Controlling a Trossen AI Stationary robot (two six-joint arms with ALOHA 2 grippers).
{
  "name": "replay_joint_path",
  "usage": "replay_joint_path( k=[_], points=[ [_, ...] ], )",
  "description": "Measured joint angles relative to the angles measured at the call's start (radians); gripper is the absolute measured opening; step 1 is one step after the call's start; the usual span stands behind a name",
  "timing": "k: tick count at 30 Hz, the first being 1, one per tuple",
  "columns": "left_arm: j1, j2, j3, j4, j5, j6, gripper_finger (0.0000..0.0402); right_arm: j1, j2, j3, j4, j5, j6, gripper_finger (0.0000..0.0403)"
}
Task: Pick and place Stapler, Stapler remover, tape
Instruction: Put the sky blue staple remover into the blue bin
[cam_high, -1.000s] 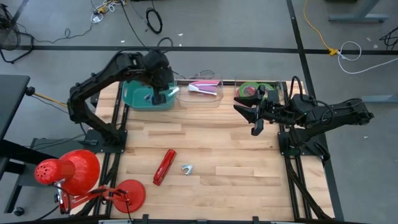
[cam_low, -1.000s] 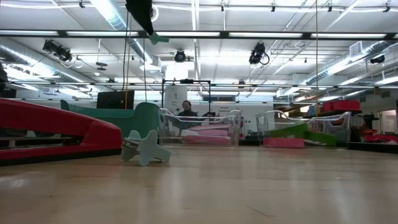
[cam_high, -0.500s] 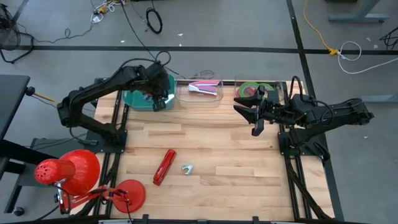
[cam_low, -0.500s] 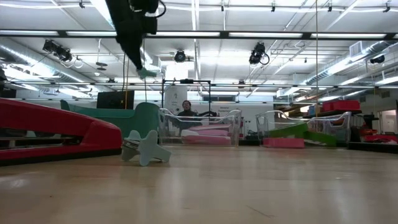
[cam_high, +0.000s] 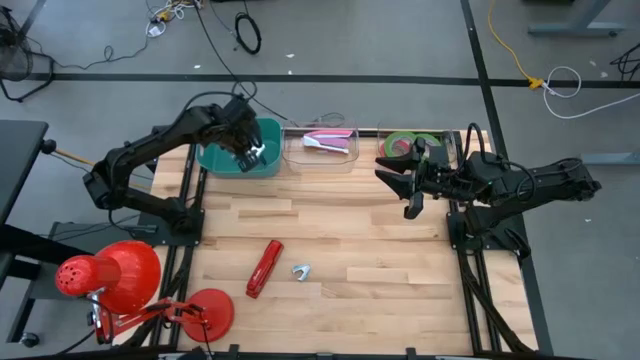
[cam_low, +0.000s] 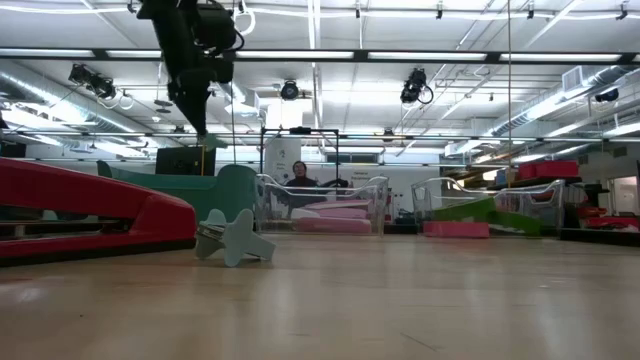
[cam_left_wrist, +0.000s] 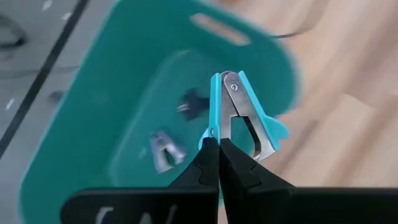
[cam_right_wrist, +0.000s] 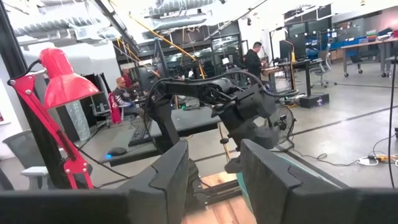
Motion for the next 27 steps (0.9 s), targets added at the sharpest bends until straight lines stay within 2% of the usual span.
replay_joint_path(
  k=[3, 10, 22, 27],
  points=[
    [0.029, 0.000, -0.005, -0.004, -0.069, -0.036, 0.0000, 0.000, 0.000, 0.000, 0.000, 0.019, -0.001, 0.0146],
    [0.065, 0.000, -0.005, -0.020, -0.129, -0.036, 0.0000, 0.000, 0.000, 0.000, 0.001, 0.018, -0.003, 0.0146],
    [0.109, 0.008, -0.005, -0.019, -0.132, -0.029, 0.0000, 0.000, 0.000, 0.000, 0.001, 0.018, -0.003, 0.0146],
    [0.129, 0.039, -0.005, -0.012, -0.087, -0.036, 0.0000, 0.000, 0.000, 0.000, 0.001, 0.018, -0.004, 0.0146]
  ],
)
